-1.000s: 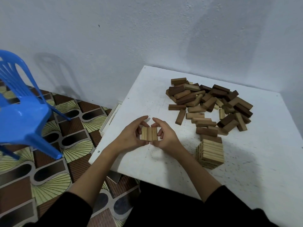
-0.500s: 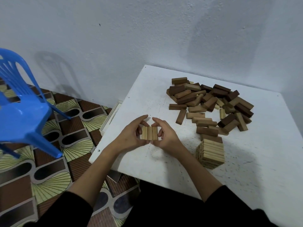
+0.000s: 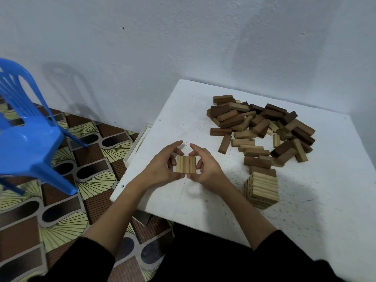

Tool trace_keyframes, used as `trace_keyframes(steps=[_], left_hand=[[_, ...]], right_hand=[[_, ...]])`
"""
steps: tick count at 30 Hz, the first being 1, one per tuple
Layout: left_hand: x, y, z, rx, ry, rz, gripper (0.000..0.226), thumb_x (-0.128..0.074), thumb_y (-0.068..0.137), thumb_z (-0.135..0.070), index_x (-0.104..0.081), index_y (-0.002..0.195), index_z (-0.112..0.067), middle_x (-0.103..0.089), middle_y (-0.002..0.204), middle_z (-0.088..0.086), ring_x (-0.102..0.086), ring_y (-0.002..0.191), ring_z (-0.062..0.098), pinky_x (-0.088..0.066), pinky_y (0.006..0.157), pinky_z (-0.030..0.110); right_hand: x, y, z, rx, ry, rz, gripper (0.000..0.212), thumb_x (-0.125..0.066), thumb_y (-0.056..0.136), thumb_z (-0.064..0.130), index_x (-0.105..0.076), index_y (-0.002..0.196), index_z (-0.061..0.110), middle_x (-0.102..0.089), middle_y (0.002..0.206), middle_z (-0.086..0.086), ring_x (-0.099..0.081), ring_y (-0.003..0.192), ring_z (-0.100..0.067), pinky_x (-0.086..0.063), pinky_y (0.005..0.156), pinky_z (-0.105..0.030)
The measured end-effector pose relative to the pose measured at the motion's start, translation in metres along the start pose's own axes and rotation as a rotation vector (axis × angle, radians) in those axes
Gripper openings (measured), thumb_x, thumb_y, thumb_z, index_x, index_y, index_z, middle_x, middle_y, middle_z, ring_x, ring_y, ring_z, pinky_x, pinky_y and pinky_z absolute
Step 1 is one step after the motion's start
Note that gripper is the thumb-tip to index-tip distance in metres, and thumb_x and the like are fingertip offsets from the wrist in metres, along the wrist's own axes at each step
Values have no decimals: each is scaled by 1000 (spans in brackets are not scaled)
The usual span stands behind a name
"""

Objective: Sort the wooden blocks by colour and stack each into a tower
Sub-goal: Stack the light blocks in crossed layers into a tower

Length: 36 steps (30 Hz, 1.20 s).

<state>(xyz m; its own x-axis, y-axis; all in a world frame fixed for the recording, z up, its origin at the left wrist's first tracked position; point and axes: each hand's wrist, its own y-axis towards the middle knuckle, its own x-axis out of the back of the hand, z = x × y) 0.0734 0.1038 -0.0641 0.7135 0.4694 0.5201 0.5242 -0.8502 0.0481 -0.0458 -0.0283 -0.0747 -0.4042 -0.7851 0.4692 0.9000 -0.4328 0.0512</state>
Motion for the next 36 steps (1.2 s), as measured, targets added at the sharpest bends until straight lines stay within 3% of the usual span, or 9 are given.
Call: trace_keyframes(steps=[12, 16, 19, 22, 25, 31, 33, 36], left_hand=[[-1, 2, -2, 13, -5, -6, 81, -82, 68, -5, -42, 137, -20, -58, 105, -13, -50, 73, -1, -42, 63, 9], [3, 3, -6, 20, -12, -5, 84, -83, 66, -7, -41, 138, -22, -58, 106, -11, -51, 71, 1, -45, 65, 14], [15, 4, -20, -14, -55, -50, 87, -84, 63, -4, -41, 136, -28, -57, 108, -12, -50, 71, 3, -47, 65, 19], [29, 4, -44, -112, -80, -79, 91, -83, 64, 1, -39, 138, -27, -59, 112, -10, -48, 74, 7, -45, 65, 19], [33, 3, -68, -209, -55, -95, 90, -82, 65, -1, -38, 140, -26, -58, 113, -13, -48, 77, 9, -42, 66, 18], [2, 6, -109, -377, 76, -43, 89, -78, 66, -22, -34, 142, -26, -57, 116, -13, -44, 95, 5, -34, 81, 7], [-16, 8, -120, -397, 48, 4, 88, -77, 65, -25, -34, 143, -24, -56, 115, -12, -42, 101, 4, -33, 87, 8], [-41, 10, -133, -365, 4, 100, 88, -74, 65, -32, -34, 143, -25, -46, 114, -25, -40, 110, 4, -34, 94, 12]], right_hand=[[0, 2, 7, -77, 63, 8, 78, -76, 70, 0, -42, 138, 19, -52, 112, 4, -42, 71, -7, -41, 70, -19], [-2, 2, 21, -121, 94, -13, 78, -74, 71, -4, -42, 139, 20, -49, 115, 4, -43, 70, -3, -42, 71, -22], [3, 0, 42, -49, 96, -81, 77, -69, 72, -11, -42, 138, 17, -45, 113, 3, -44, 74, 7, -39, 66, -10], [19, -7, 67, 57, 62, -141, 78, -69, 72, -12, -41, 138, 19, -45, 112, 6, -44, 77, 16, -39, 65, -8], [41, -20, 83, 142, 22, -164, 79, -72, 72, -7, -41, 138, 22, -49, 116, 5, -44, 74, 5, -39, 67, -10], [94, -57, 88, 150, -82, -198, 84, -75, 70, -3, -34, 127, 43, -51, 113, 15, -43, 71, -1, -43, 62, -13], [112, -71, 82, 98, -112, -201, 84, -76, 69, -1, -35, 130, 40, -52, 113, 16, -45, 73, 0, -43, 63, -12], [133, -92, 67, 37, -130, -198, 79, -79, 71, 8, -36, 130, 39, -53, 118, 9, -51, 92, 7, -41, 74, -3]])
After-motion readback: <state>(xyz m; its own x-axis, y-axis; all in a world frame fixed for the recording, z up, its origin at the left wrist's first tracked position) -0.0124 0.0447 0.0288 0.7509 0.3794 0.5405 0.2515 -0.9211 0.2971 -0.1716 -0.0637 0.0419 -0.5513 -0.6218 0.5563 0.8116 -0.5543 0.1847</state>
